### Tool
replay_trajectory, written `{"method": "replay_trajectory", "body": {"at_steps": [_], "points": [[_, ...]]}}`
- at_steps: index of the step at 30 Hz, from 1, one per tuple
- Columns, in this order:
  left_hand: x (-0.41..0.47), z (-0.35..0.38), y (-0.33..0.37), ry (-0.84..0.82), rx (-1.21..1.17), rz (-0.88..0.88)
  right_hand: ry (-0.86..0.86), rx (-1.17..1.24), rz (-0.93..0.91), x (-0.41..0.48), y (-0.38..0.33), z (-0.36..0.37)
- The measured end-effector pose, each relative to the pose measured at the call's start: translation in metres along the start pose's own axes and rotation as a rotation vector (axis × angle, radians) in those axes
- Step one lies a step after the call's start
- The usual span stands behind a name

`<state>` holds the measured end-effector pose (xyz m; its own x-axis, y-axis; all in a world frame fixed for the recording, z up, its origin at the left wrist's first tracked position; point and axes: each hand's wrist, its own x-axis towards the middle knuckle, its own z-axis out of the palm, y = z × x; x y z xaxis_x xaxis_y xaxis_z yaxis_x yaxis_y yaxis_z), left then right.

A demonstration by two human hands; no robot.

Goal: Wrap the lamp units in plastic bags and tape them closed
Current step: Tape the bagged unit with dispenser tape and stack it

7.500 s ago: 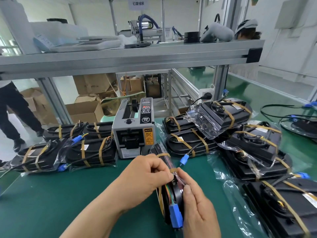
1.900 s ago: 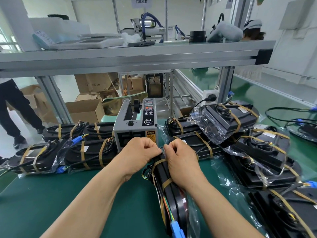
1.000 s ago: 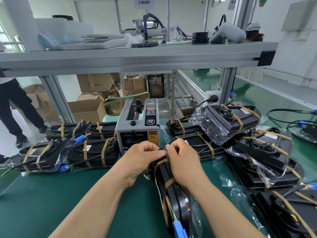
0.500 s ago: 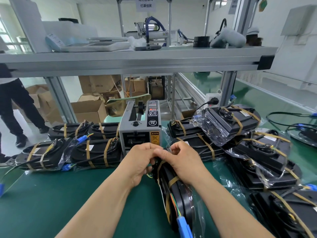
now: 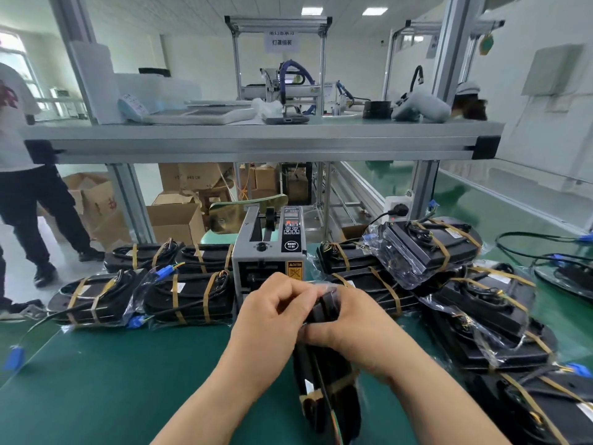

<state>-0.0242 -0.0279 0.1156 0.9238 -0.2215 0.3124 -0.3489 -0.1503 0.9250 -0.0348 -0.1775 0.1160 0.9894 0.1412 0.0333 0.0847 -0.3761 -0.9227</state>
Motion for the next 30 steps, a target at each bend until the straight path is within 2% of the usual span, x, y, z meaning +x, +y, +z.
{"method": "replay_trajectory", "body": {"at_steps": [3,7,9,12,15,18,23,27,30], "points": [[-0.015,-0.002,0.007,0.015,0.037,0.097,0.042,0.148,-0.087,-0.015,0.001,0.010],[-0.028,-0.009,0.011,-0.023,0.007,0.139,0.110,0.186,-0.137,-0.031,0.016,0.022],[-0.029,-0.017,0.012,0.021,-0.042,0.118,0.144,0.172,-0.147,-0.037,0.022,0.026],[-0.020,-0.034,0.011,0.116,0.127,0.148,0.127,0.199,-0.161,-0.043,0.025,0.027],[-0.008,-0.041,0.015,0.005,0.400,0.244,0.119,0.175,-0.175,-0.046,0.026,0.026],[0.002,-0.040,0.020,-0.098,0.496,0.314,0.108,0.094,-0.183,-0.048,0.024,0.027],[0.019,-0.046,0.029,-0.274,0.397,0.357,0.054,0.040,-0.221,-0.048,0.022,0.026],[0.033,-0.044,0.031,-0.440,0.151,0.204,-0.013,0.031,-0.214,-0.048,0.018,0.028],[0.041,-0.039,0.029,-0.490,0.101,0.164,0.003,0.067,-0.171,-0.049,0.018,0.027]]}}
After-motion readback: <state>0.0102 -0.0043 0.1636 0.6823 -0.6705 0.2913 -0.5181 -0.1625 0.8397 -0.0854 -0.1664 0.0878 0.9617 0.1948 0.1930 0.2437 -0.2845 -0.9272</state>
